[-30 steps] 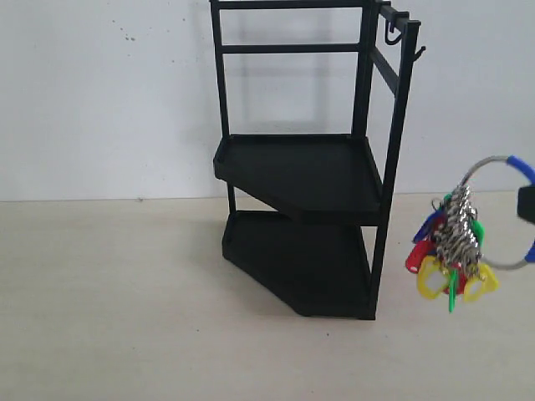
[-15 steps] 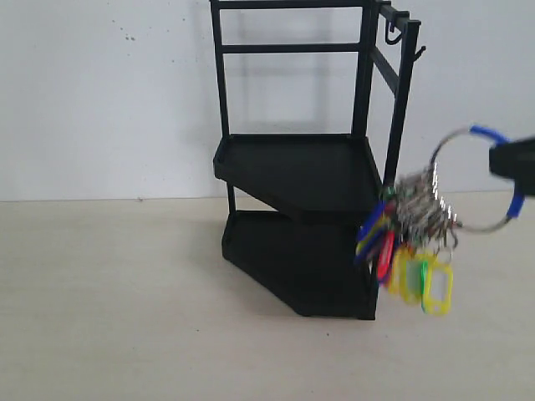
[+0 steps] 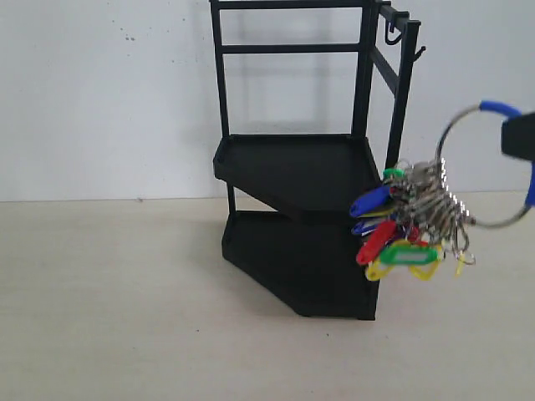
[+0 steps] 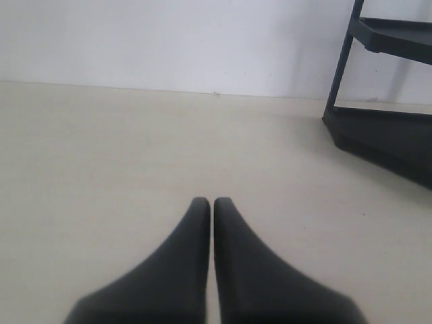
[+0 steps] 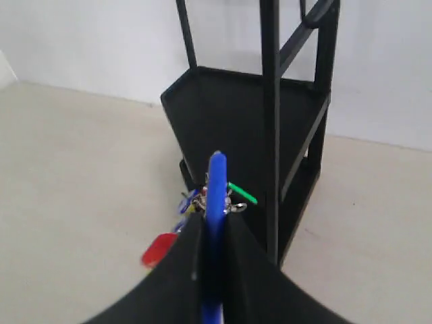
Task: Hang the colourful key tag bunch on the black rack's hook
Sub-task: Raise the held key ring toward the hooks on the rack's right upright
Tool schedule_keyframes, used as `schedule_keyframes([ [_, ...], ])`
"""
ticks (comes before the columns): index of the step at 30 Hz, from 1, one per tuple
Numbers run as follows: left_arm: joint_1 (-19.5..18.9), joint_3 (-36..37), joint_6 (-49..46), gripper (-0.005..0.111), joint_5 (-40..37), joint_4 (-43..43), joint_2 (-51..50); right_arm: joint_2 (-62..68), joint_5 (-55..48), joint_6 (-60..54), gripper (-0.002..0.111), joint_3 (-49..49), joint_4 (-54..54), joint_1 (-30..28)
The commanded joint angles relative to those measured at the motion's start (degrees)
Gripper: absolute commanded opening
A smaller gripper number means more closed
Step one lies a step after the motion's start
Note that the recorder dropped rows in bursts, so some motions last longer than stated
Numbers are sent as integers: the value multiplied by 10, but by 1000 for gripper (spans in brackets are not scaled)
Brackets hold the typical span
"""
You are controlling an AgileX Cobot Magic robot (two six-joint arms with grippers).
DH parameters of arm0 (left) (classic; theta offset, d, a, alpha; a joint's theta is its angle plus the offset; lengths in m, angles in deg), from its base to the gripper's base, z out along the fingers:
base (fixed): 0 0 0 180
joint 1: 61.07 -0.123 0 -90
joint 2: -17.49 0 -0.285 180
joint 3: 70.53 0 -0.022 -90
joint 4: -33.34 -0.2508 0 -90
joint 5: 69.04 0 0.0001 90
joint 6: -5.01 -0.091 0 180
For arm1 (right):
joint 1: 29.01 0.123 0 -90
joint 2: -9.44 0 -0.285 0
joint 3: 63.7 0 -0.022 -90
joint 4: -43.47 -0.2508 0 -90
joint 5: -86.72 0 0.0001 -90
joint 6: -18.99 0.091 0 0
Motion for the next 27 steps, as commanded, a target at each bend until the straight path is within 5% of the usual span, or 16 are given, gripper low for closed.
schedule_keyframes([
  [1, 1, -1, -2, 4, 2, -2, 1, 17, -50, 106, 0, 0, 136, 3],
  [4, 1, -1, -2, 4, 2, -2, 1, 10, 22, 245, 0, 0, 184, 7],
  [8, 1, -1, -2, 4, 2, -2, 1, 29, -4, 36, 0, 0, 29, 61],
  [15, 1, -1, -2, 4, 2, -2, 1, 21, 32, 259, 0, 0, 236, 50],
  [19, 1, -1, -2, 4, 2, -2, 1, 27, 6, 148, 0, 0, 160, 73],
  [23, 1, -1, -2, 4, 2, -2, 1, 17, 13, 251, 0, 0, 265, 63],
  [27, 1, -1, -2, 4, 2, -2, 1, 12, 42, 256, 0, 0, 259, 67],
])
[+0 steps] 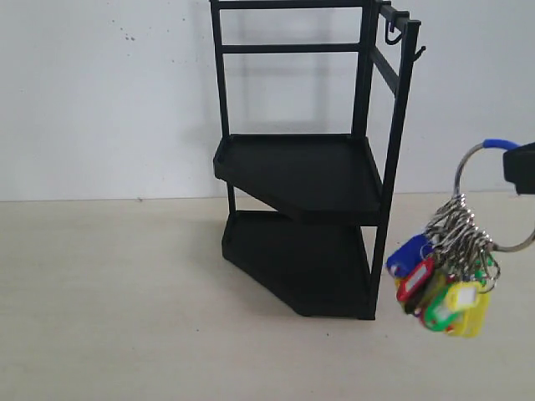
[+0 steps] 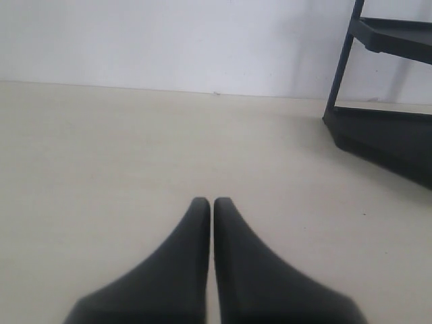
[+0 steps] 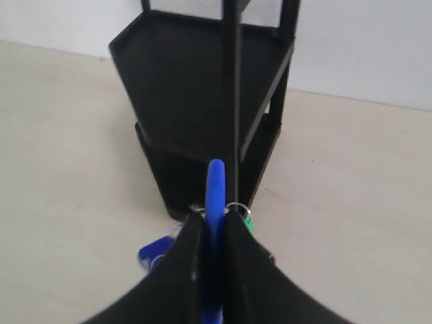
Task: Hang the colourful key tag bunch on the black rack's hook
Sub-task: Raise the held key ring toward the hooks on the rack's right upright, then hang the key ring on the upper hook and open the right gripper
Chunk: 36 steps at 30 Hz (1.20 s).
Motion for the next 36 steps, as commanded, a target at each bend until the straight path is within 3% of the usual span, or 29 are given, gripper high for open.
schedule_keyframes([
  [1, 1, -1, -2, 4, 2, -2, 1, -7, 39, 8, 0, -4, 11, 2],
  [12, 1, -1, -2, 4, 2, -2, 1, 7, 182, -31, 0, -4, 133, 2],
  [19, 1, -1, -2, 4, 2, -2, 1, 69, 220, -14, 0, -4, 140, 2],
  [29, 1, -1, -2, 4, 2, -2, 1, 111, 249, 29, 0, -4, 140, -114],
  [36, 1, -1, -2, 4, 2, -2, 1, 148, 316, 36, 0, -25, 137, -125],
])
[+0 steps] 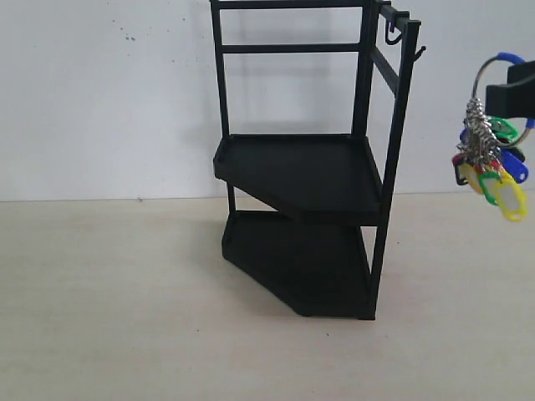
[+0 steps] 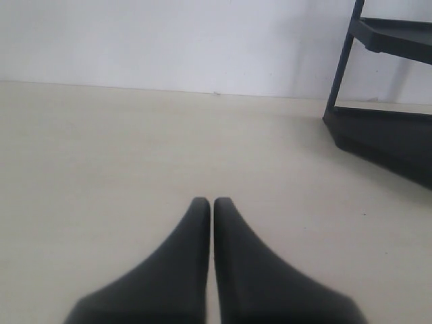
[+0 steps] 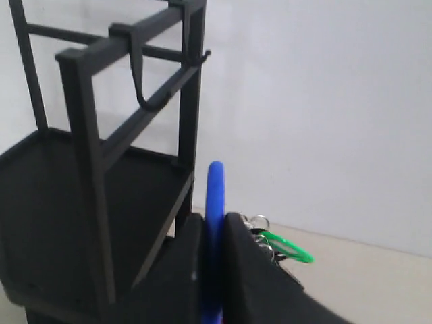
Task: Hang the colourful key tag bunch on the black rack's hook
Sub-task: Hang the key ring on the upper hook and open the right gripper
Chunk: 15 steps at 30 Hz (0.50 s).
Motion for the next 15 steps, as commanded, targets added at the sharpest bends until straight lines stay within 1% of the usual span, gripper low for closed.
schedule_keyframes([
  [1, 1, -1, -2, 4, 2, -2, 1, 37, 45, 5, 0, -32, 3, -4],
  [8, 1, -1, -2, 4, 2, -2, 1, 114, 53, 5, 0, -89, 3, -3],
  [15, 1, -1, -2, 4, 2, -2, 1, 155, 49, 10, 0, -137, 3, -1],
])
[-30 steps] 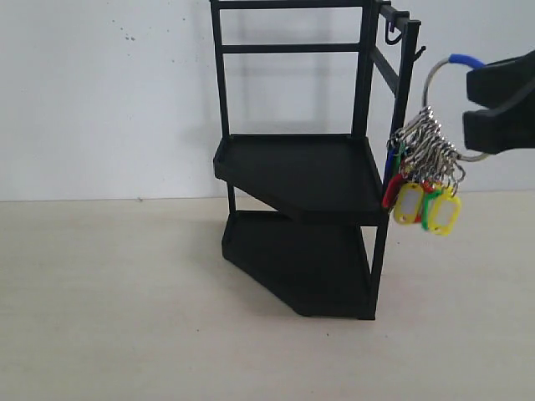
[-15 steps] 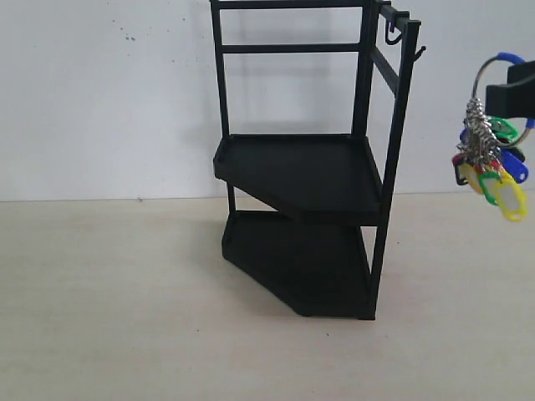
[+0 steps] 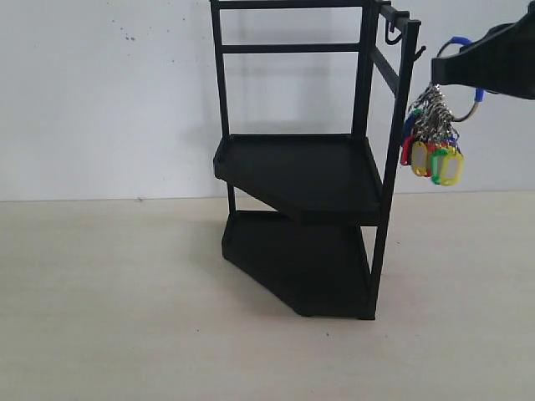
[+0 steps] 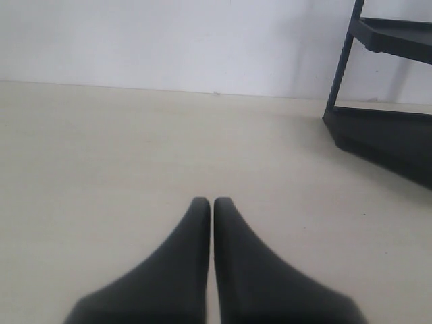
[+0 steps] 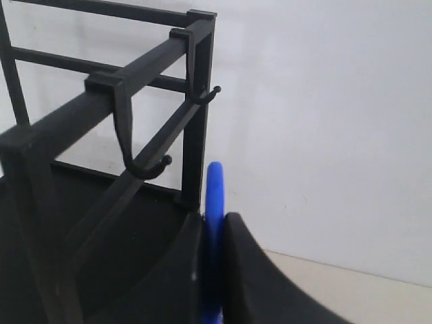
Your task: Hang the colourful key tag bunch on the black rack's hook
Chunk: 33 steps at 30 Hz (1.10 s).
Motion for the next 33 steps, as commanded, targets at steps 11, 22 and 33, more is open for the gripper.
schedule_keyframes([
  [11, 1, -1, -2, 4, 2, -2, 1, 24, -50, -13, 0, -43, 3, 52],
  [22, 1, -1, -2, 4, 2, -2, 1, 8, -143, 18, 57, -43, 3, 52],
  [33, 1, -1, -2, 4, 2, -2, 1, -172, -391, 17, 0, -8, 3, 52],
])
